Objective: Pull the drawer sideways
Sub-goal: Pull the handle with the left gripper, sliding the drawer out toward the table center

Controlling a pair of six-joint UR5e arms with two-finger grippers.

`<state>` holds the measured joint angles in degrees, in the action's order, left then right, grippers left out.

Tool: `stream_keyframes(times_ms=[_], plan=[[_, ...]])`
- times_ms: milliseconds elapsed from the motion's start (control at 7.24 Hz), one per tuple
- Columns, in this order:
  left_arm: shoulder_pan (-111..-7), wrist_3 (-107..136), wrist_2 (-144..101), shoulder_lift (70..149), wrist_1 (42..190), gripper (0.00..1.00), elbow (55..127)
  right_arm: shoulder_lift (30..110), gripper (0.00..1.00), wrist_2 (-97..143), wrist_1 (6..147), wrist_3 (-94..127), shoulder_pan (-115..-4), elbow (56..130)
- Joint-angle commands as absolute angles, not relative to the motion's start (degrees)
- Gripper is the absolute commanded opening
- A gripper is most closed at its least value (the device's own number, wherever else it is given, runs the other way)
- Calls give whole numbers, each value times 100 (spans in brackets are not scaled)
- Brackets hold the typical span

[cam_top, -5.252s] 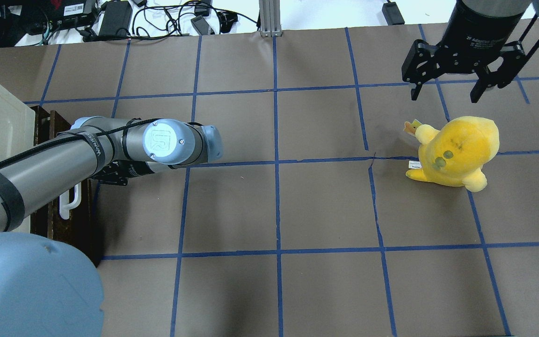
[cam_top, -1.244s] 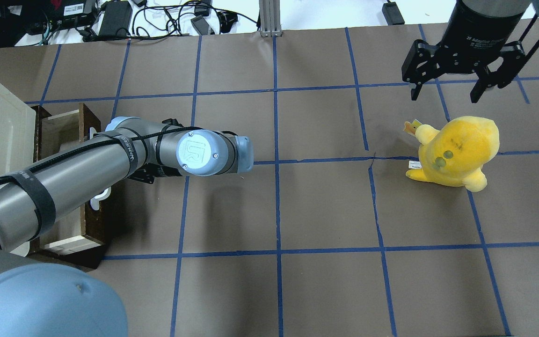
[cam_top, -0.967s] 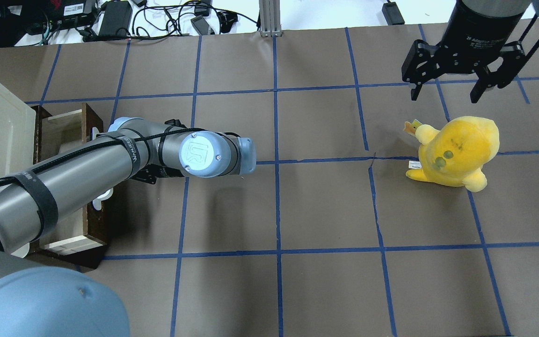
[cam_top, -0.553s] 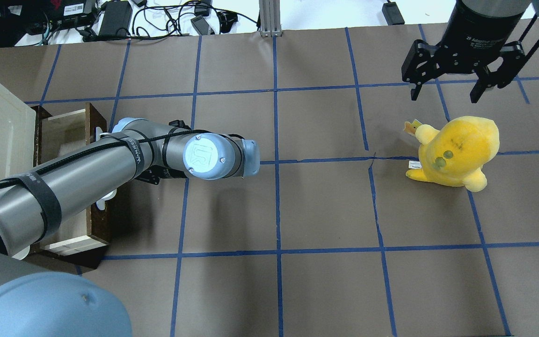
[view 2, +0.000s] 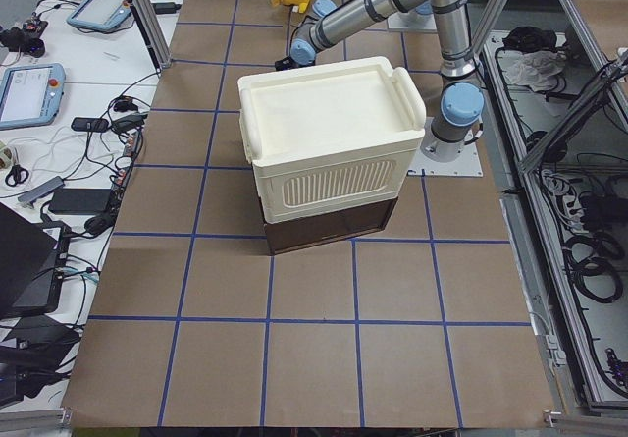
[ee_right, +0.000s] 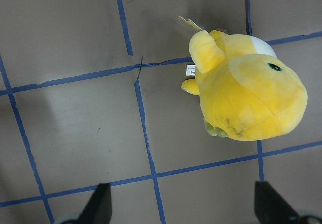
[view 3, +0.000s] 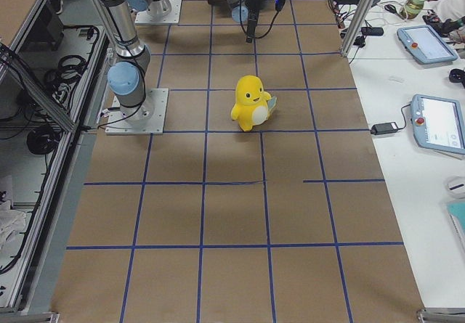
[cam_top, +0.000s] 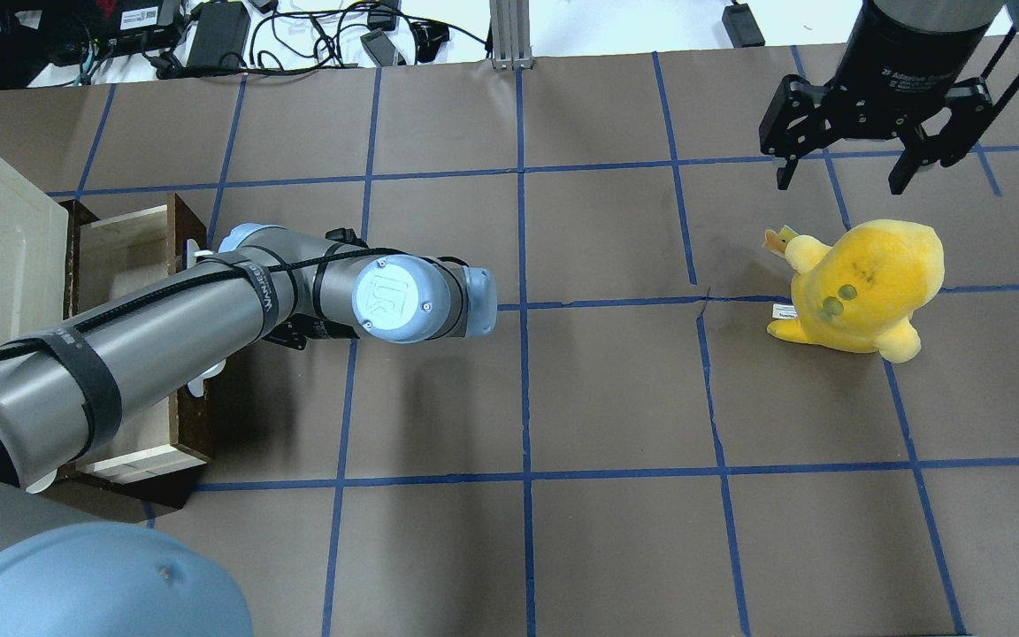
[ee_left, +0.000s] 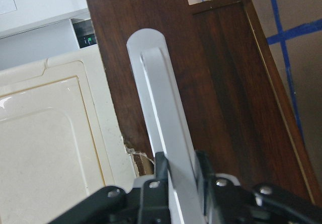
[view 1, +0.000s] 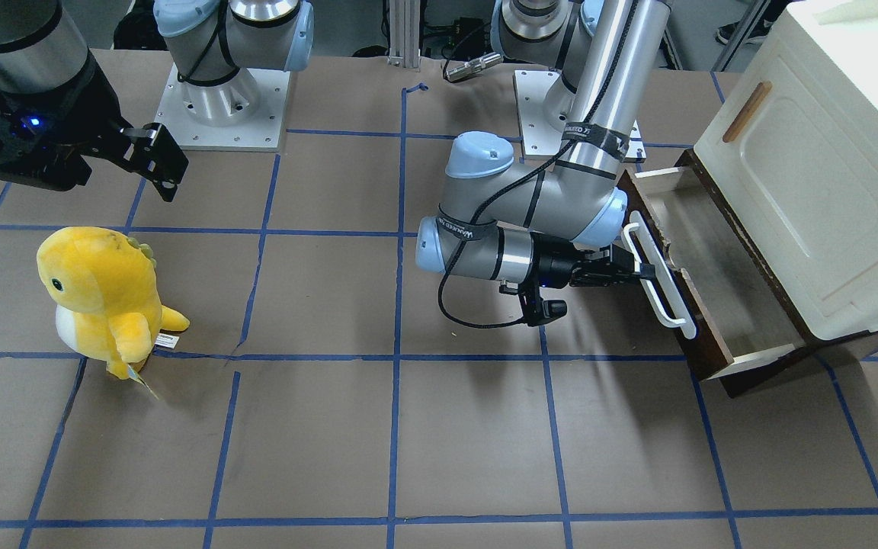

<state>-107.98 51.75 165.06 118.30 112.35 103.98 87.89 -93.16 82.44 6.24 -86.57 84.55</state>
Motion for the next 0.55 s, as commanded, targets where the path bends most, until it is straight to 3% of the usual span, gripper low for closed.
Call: stream_keyframes(times_ms=[0, 138, 276, 415], plan=[[-10802, 5168, 16506, 11830, 11241, 26, 10397, 8789, 100, -9316, 8235, 624, -8657, 8455], [-10810, 5168, 16506, 11839, 11259, 26, 10415, 8789, 100, -9316, 8244, 624, -8657, 8455], [-10811, 5168, 16506, 11882, 11250, 50, 10398, 8789, 100, -9316, 8244, 624, -8657, 8455], [-10811, 5185, 16497, 11874, 11224, 99, 10389, 8789, 100, -9316, 8244, 624, -8657, 8455]])
